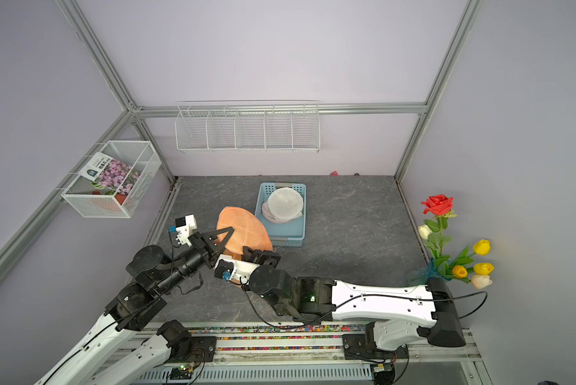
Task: Turn the laundry bag inside out
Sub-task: Turn over the laundry bag.
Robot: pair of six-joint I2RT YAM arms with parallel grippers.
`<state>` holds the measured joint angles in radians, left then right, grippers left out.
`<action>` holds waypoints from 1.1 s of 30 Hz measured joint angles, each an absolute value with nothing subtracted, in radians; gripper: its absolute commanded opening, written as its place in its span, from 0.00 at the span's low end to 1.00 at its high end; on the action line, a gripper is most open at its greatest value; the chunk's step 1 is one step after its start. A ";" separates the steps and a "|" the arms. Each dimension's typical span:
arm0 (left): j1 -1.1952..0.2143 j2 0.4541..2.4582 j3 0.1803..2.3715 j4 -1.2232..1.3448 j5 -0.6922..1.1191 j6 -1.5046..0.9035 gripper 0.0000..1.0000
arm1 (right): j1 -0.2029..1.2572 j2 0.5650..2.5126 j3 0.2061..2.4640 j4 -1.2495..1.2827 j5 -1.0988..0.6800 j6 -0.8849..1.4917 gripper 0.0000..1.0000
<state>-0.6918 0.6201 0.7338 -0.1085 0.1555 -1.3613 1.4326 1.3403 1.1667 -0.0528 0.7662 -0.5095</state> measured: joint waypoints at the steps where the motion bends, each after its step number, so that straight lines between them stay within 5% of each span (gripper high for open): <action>1: -0.689 0.622 0.733 -0.109 0.157 -1.362 0.02 | 1.430 1.341 1.167 -0.056 0.765 -0.506 0.00; 4: -0.682 0.627 0.733 -0.123 0.162 -1.338 0.47 | 1.402 1.335 1.173 -0.093 0.713 -0.461 0.00; 7: -0.677 0.620 0.737 -0.188 0.176 -1.277 0.65 | 1.320 1.304 1.196 -0.173 0.613 -0.394 0.00; 19: -0.674 0.492 0.840 -0.455 0.204 -0.847 0.66 | 1.090 1.213 1.290 -0.413 0.228 -0.252 0.00; 33: -0.674 0.398 0.770 -0.568 0.319 -0.677 0.58 | 0.993 1.245 1.371 -0.514 0.102 -0.172 0.00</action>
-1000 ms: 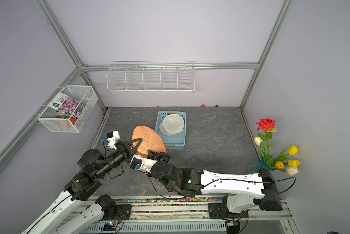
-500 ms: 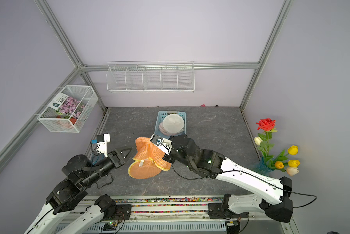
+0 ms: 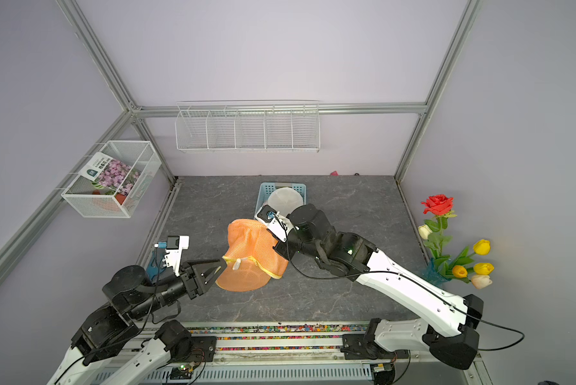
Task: Turn the laundry bag inside out
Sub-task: Turn over the laundry bag.
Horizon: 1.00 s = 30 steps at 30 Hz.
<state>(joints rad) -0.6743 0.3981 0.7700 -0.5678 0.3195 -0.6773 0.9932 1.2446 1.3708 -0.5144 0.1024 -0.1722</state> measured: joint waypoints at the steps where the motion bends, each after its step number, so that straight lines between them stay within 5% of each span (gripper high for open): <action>1: -0.674 0.402 0.768 -0.569 0.323 -0.672 0.58 | 0.992 1.247 1.373 -0.517 0.101 -0.170 0.00; 7: -0.675 0.459 0.769 -0.573 0.342 -0.625 0.52 | 0.992 1.249 1.376 -0.528 0.092 -0.156 0.00; 30: -0.697 0.649 0.813 -0.526 0.292 -0.412 0.58 | 0.967 1.249 1.378 -0.545 -0.076 -0.138 0.00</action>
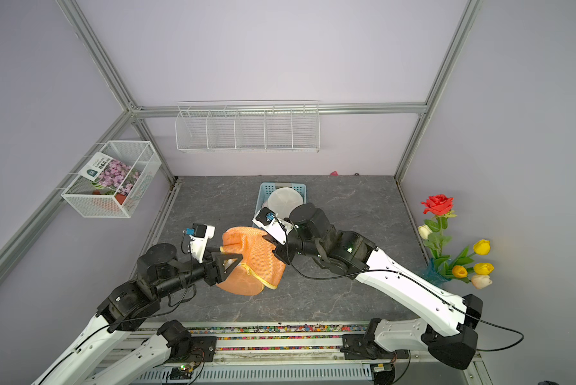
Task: Turn the laundry bag inside out
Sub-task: Turn over the laundry bag.
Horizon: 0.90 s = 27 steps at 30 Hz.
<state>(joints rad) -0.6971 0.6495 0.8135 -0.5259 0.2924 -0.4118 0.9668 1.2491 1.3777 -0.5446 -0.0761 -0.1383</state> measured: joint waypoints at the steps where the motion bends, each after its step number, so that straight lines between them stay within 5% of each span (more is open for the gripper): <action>1: -0.697 0.661 0.813 -0.527 0.310 -0.404 0.56 | 0.958 1.249 1.378 -0.546 -0.089 -0.138 0.00; 6: -0.699 0.688 0.813 -0.531 0.384 -0.385 0.48 | 0.929 1.249 1.391 -0.567 -0.126 -0.138 0.00; 12: -0.701 0.672 0.786 -0.490 0.430 -0.441 0.17 | 0.927 1.252 1.411 -0.565 -0.141 -0.130 0.00; 14: -0.701 0.657 0.759 -0.456 0.438 -0.479 0.00 | 0.927 1.259 1.411 -0.564 -0.141 -0.121 0.00; 27: -0.702 0.646 0.666 -0.281 0.472 -0.786 0.00 | 0.903 1.284 1.293 -0.428 -0.110 0.013 0.00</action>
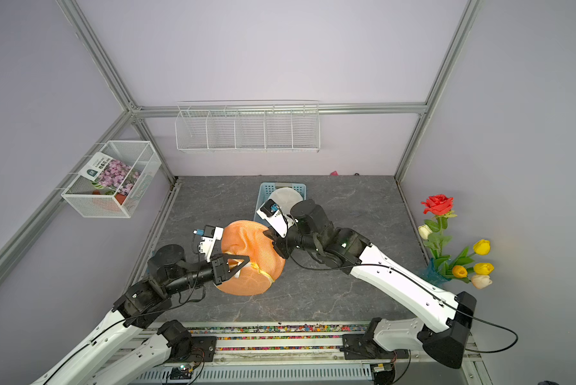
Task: Turn the laundry bag inside out
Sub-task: Turn over the laundry bag.
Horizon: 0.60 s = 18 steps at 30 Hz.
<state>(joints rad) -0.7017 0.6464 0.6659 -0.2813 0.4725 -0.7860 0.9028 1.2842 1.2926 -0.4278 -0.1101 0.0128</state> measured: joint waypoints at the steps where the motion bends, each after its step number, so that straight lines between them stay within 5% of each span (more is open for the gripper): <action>1: -0.702 0.645 0.646 -0.266 0.472 -0.814 0.00 | 0.900 1.290 1.267 -0.407 -0.103 0.039 0.03; 5: -0.702 0.633 0.595 -0.259 0.455 -0.904 0.00 | 0.896 1.345 1.193 -0.349 -0.069 0.160 0.28; 7: -0.702 0.622 0.585 -0.258 0.441 -0.937 0.00 | 0.896 1.377 1.180 -0.338 -0.043 0.221 0.53; 8: -0.702 0.616 0.582 -0.258 0.432 -0.956 0.00 | 0.896 1.388 1.176 -0.334 -0.027 0.241 0.58; 11: -0.703 0.593 0.561 -0.242 0.398 -1.010 0.00 | 0.896 1.387 1.166 -0.329 0.031 0.316 0.65; 18: -0.703 0.574 0.490 -0.180 0.323 -1.106 0.00 | 0.896 1.155 1.025 -0.219 0.083 0.439 0.62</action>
<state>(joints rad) -0.7029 0.5743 0.4900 -0.1802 0.3229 -1.1057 0.8955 1.1549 1.0252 -0.2192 0.0826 0.4389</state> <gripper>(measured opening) 0.050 0.637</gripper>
